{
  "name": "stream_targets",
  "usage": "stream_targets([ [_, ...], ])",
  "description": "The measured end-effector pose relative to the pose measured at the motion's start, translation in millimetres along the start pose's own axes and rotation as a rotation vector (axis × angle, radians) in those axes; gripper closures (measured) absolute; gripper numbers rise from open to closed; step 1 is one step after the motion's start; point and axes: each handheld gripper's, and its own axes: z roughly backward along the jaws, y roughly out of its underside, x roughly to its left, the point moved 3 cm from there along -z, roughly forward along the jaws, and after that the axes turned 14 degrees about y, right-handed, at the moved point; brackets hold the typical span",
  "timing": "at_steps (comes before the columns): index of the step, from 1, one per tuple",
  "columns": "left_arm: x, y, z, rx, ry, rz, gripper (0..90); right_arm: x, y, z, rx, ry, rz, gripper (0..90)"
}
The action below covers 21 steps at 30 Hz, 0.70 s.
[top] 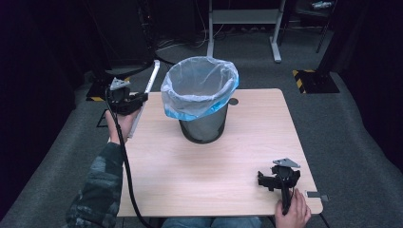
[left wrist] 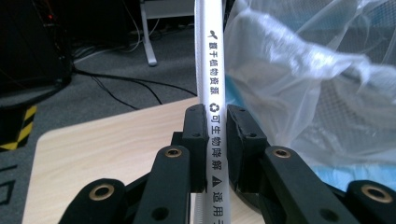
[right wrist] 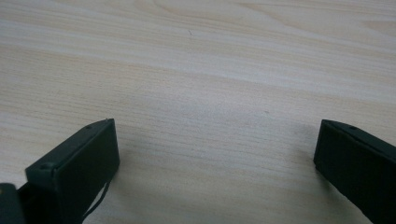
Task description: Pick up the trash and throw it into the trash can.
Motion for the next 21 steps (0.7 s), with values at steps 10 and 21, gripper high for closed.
stream_targets([
  [10, -12.1, -26.5, -0.1, -0.025, 0.005, -0.027, 78.0, 0.3, -0.1, -0.1, 0.002, 0.000, -0.002, 0.0],
  [21, -31.7, -60.3, -7.7, -0.036, 0.022, -0.069, 78.0, 0.3, -0.3, -0.3, 0.001, 0.001, 0.000, 0.0],
])
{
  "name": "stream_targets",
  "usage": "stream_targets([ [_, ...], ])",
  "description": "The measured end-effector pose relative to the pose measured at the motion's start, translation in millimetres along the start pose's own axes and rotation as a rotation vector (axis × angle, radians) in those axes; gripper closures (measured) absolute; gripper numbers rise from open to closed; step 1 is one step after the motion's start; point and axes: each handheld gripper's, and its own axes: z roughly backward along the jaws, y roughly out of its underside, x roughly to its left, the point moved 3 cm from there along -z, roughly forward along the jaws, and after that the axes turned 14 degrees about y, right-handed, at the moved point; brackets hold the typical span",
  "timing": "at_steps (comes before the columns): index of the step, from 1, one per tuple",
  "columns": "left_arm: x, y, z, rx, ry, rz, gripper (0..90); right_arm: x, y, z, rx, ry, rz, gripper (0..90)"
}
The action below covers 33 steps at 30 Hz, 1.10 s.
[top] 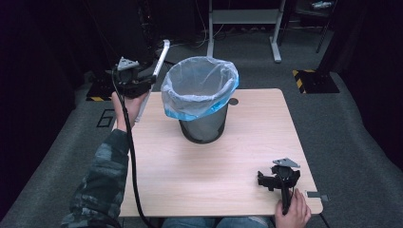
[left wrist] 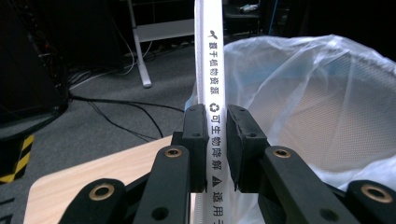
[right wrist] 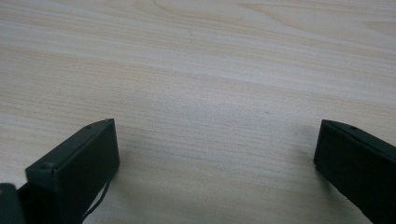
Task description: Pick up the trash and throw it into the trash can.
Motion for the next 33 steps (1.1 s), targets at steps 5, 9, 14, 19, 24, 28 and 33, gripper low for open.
stream_targets([
  [5, -5.5, -12.0, -1.9, -0.010, 0.004, -0.017, 78.0, 0.0, 0.0, 0.0, 0.001, 0.000, 0.000, 0.0],
  [9, -9.7, -20.1, -5.8, -0.022, 0.010, -0.025, 78.0, 0.0, 0.0, 0.0, 0.000, 0.000, 0.000, 0.0],
  [14, -13.9, -26.2, -11.8, -0.026, 0.019, -0.029, 78.0, 0.0, 0.0, 0.0, 0.000, 0.000, 0.000, 0.0],
  [19, -16.8, -32.8, -12.6, -0.037, 0.020, -0.039, 78.0, 0.0, 0.0, 0.0, 0.000, 0.000, 0.000, 0.0],
  [24, -20.9, -41.0, -17.4, -0.038, 0.027, -0.052, 78.0, 0.2, -0.1, 0.0, 0.000, -0.001, -0.003, 0.0],
  [28, -26.2, -47.6, -22.0, -0.039, 0.028, -0.070, 77.9, 0.3, -0.1, 0.1, 0.000, 0.000, -0.005, 0.0],
  [33, -32.1, -53.2, -29.3, -0.042, 0.036, -0.076, 78.0, 0.3, -0.1, 0.1, 0.000, 0.000, -0.004, 0.0],
])
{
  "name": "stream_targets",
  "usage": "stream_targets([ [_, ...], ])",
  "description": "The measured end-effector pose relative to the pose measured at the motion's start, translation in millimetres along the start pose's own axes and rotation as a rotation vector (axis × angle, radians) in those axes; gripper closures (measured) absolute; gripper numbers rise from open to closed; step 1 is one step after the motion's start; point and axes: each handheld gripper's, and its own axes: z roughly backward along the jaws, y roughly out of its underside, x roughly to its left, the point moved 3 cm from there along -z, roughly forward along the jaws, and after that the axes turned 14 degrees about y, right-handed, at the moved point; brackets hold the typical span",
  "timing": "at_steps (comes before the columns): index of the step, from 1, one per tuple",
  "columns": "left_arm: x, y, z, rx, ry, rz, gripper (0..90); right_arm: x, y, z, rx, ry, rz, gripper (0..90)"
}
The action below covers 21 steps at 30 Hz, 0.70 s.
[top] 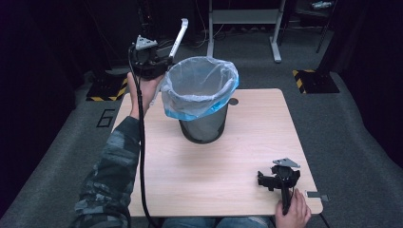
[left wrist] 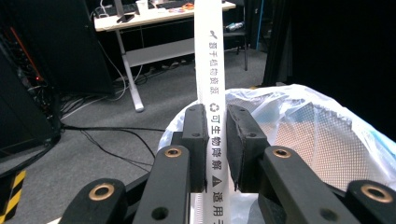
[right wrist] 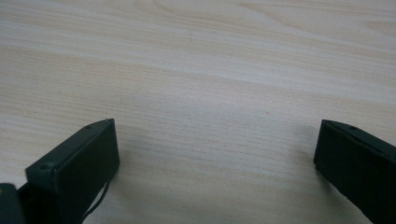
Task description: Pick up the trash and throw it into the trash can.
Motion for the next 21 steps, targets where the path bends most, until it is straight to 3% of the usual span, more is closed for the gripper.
stream_targets([
  [21, -26.2, -19.1, -39.4, 0.014, 0.042, -0.064, 77.9, -0.1, 0.0, 0.1, 0.002, 0.000, 0.001, 0.0],
])
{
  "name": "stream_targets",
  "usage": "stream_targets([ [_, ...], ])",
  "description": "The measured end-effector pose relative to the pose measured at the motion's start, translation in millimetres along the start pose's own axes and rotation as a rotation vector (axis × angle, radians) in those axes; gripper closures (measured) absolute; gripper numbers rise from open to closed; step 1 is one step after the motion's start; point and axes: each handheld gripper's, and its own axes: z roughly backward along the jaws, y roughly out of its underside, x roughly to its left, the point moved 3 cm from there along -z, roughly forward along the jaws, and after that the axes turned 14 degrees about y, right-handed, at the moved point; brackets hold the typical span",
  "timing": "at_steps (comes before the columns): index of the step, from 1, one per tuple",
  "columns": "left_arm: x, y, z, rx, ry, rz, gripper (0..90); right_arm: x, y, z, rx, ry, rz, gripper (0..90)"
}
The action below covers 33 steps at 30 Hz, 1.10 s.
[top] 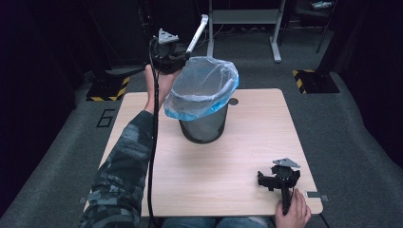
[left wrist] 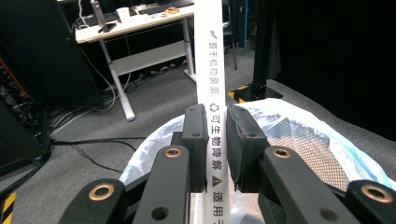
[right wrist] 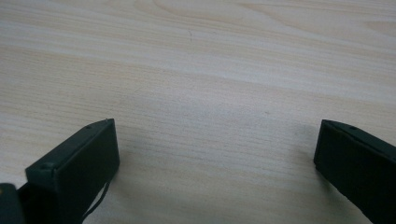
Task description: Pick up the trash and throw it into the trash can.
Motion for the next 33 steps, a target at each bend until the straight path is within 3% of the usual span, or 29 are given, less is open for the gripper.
stream_targets([
  [22, -5.8, -9.0, -39.7, -0.017, 0.039, -0.011, 77.8, 0.0, 0.0, 0.0, 0.000, 0.000, 0.000, 0.0],
  [33, -0.5, -4.7, -64.7, -0.021, 0.062, 0.016, 77.6, 0.0, 0.0, 0.0, 0.000, 0.000, 0.000, 0.0],
])
